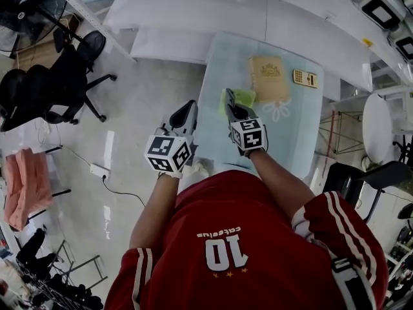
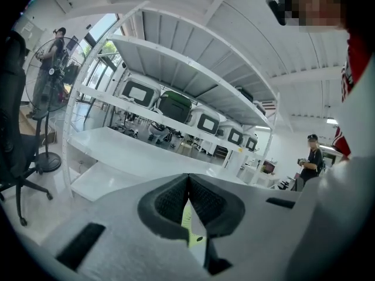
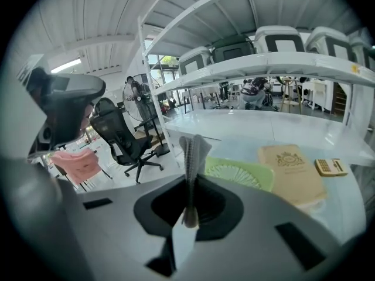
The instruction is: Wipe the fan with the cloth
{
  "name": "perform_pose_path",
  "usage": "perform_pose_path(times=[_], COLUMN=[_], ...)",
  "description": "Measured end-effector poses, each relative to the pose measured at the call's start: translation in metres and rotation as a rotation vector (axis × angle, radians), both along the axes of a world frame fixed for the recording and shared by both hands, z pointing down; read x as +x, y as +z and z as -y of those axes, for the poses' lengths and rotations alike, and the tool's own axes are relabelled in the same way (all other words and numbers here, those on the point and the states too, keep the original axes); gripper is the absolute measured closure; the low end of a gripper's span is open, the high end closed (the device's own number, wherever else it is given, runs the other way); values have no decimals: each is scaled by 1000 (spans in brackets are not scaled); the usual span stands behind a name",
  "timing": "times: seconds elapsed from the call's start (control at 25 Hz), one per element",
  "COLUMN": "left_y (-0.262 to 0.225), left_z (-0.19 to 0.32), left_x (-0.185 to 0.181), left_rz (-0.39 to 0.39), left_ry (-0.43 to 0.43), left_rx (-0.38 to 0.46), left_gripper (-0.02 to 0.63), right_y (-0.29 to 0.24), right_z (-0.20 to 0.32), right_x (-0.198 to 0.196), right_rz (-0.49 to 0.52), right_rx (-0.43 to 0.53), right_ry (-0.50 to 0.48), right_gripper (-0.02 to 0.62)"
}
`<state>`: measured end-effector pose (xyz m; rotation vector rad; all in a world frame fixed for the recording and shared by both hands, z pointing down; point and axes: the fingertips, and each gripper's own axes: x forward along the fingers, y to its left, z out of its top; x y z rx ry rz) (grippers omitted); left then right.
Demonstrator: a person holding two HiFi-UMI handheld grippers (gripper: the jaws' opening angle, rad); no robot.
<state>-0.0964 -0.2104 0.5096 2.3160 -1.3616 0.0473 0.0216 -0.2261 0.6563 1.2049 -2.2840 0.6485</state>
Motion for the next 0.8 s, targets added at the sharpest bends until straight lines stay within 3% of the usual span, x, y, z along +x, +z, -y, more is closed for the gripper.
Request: perform_pose_path(times=[0.8], left_y=[8], left_z=[0], left_x=[87], left_rz=[0], left_ry=[168], left_rx=[-18], left_gripper=[603], right_y=[12], right_z=[-22], right_x=[86], right_rz=[-10], right_rx=[-16], right_ry=[171], right_gripper=[575])
